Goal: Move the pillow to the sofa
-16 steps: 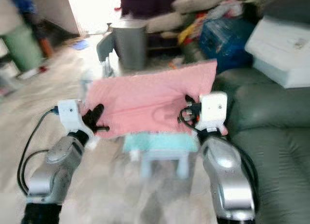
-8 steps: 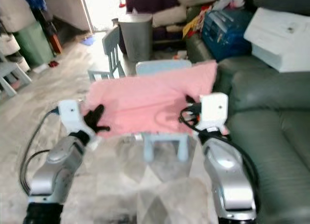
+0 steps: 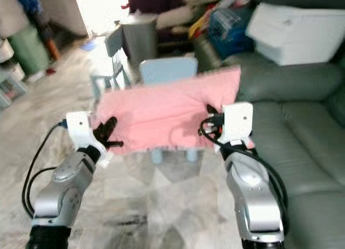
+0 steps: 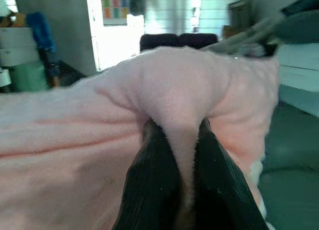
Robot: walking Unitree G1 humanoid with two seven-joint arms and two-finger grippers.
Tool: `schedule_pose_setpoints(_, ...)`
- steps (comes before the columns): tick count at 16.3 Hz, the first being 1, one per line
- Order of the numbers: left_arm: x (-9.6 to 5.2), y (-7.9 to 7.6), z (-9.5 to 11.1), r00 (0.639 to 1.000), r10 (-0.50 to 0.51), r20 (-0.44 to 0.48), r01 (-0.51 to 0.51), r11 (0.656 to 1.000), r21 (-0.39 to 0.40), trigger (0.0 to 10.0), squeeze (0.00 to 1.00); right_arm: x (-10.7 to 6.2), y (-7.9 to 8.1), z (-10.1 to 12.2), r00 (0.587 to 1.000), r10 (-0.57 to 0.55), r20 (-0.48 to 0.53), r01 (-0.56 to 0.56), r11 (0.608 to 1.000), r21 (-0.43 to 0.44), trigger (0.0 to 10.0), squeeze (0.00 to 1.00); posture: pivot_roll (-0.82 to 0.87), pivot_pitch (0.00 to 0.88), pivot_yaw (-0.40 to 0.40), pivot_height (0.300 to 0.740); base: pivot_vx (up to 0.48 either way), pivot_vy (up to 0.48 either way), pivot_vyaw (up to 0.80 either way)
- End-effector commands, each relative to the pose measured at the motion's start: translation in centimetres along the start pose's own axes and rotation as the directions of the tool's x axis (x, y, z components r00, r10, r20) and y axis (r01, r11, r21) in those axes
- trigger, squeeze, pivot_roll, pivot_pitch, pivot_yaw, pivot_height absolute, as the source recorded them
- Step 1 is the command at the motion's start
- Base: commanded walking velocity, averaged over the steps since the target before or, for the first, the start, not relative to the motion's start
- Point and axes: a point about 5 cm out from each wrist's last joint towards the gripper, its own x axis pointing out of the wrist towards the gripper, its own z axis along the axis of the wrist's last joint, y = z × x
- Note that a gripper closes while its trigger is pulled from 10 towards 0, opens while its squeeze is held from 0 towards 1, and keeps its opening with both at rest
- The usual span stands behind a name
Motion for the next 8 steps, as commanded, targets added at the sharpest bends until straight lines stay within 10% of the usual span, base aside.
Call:
schedule_pose_setpoints(1, -0.05, 0.94, 0.44, 0.999, 0.036, 0.016, -0.037, 0.999, 0.020, 10.0, 0.00, 0.16, -0.03, 0.83, 0.999, -0.007, 0.040, 0.007, 1.000, -0.001, 10.0, 0.00, -0.14, 0.000, 0.060, 0.740, 0.000, 0.000, 0.00)
schedule_pose_setpoints(8, 0.16, 1.64, 0.82, 0.997, 0.067, 0.044, -0.069, 0.997, 0.022, 10.0, 0.00, 0.25, -0.09, 0.88, 0.999, -0.018, 0.042, 0.019, 1.000, -0.009, 10.0, 0.00, -0.15, 0.000, 0.062, 0.740, 0.000, 0.000, 0.00)
